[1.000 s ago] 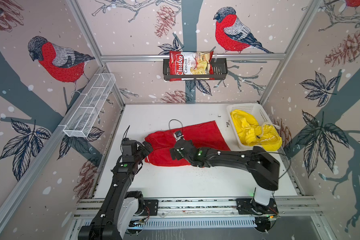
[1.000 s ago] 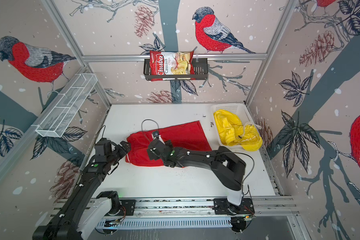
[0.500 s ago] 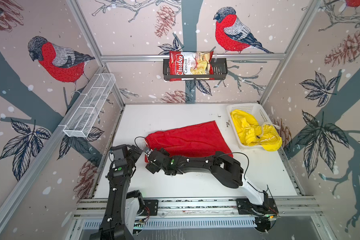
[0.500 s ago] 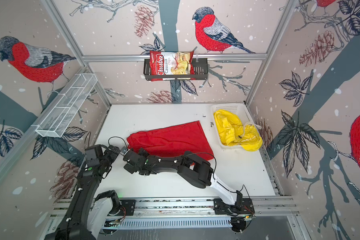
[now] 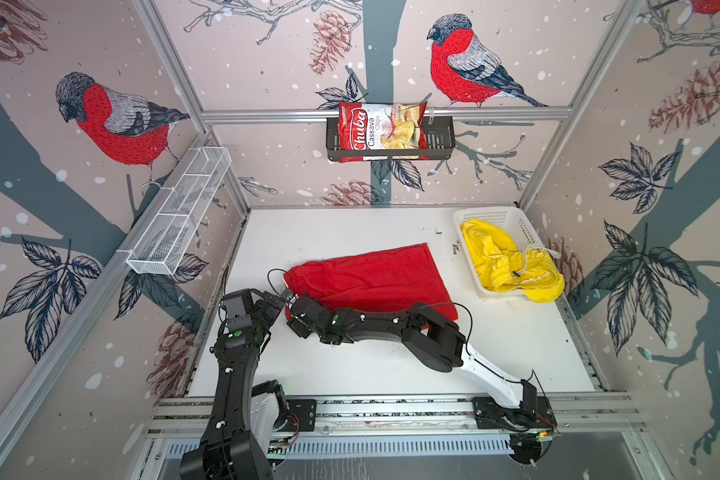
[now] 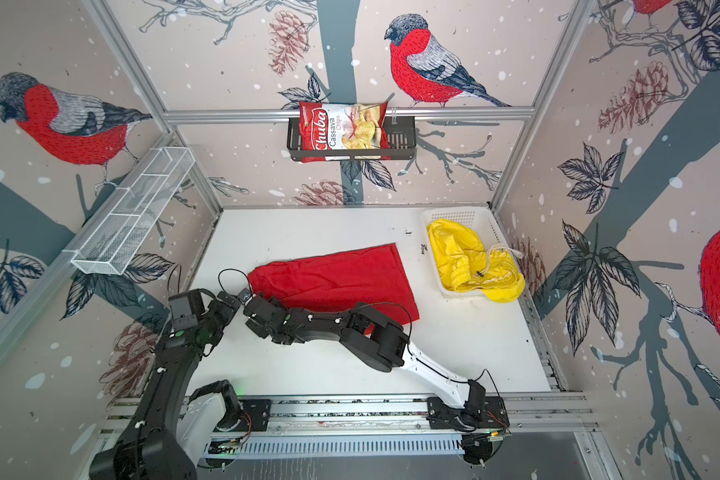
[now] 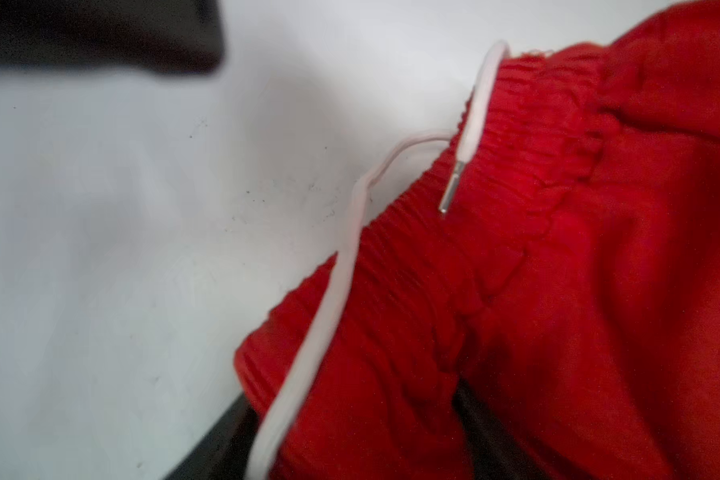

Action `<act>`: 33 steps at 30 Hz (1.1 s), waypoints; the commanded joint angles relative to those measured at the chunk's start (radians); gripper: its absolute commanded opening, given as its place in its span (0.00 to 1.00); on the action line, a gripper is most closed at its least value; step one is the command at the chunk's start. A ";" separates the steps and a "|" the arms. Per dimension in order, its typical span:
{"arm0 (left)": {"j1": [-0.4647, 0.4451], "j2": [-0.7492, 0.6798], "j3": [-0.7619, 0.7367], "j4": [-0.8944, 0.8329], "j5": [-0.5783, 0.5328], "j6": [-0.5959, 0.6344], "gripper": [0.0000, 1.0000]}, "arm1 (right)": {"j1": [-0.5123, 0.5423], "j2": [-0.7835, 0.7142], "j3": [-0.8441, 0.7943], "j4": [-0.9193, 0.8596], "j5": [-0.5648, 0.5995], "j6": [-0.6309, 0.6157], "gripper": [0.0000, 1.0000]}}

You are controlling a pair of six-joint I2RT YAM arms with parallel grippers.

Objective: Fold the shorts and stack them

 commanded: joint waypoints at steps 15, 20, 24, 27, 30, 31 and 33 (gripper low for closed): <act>-0.026 0.139 -0.196 0.538 0.387 -0.078 0.97 | -0.128 -0.250 -0.349 0.245 -0.534 0.289 0.15; -0.083 0.148 -0.209 0.629 0.358 -0.117 0.98 | -0.131 -0.275 -0.381 0.283 -0.575 0.321 0.12; -0.115 0.177 -0.238 0.696 0.353 -0.160 0.95 | -0.133 -0.298 -0.409 0.322 -0.588 0.342 0.12; -0.122 0.209 -0.258 0.740 0.359 -0.184 0.92 | -0.129 -0.302 -0.407 0.315 -0.583 0.332 0.13; -0.125 0.235 -0.268 0.781 0.364 -0.197 0.87 | -0.116 -0.296 -0.391 0.290 -0.561 0.311 0.14; -0.126 0.241 -0.269 0.794 0.366 -0.200 0.85 | -0.111 -0.292 -0.384 0.282 -0.558 0.304 0.15; -0.129 0.255 -0.270 0.818 0.368 -0.208 0.80 | -0.097 -0.287 -0.369 0.267 -0.543 0.288 0.17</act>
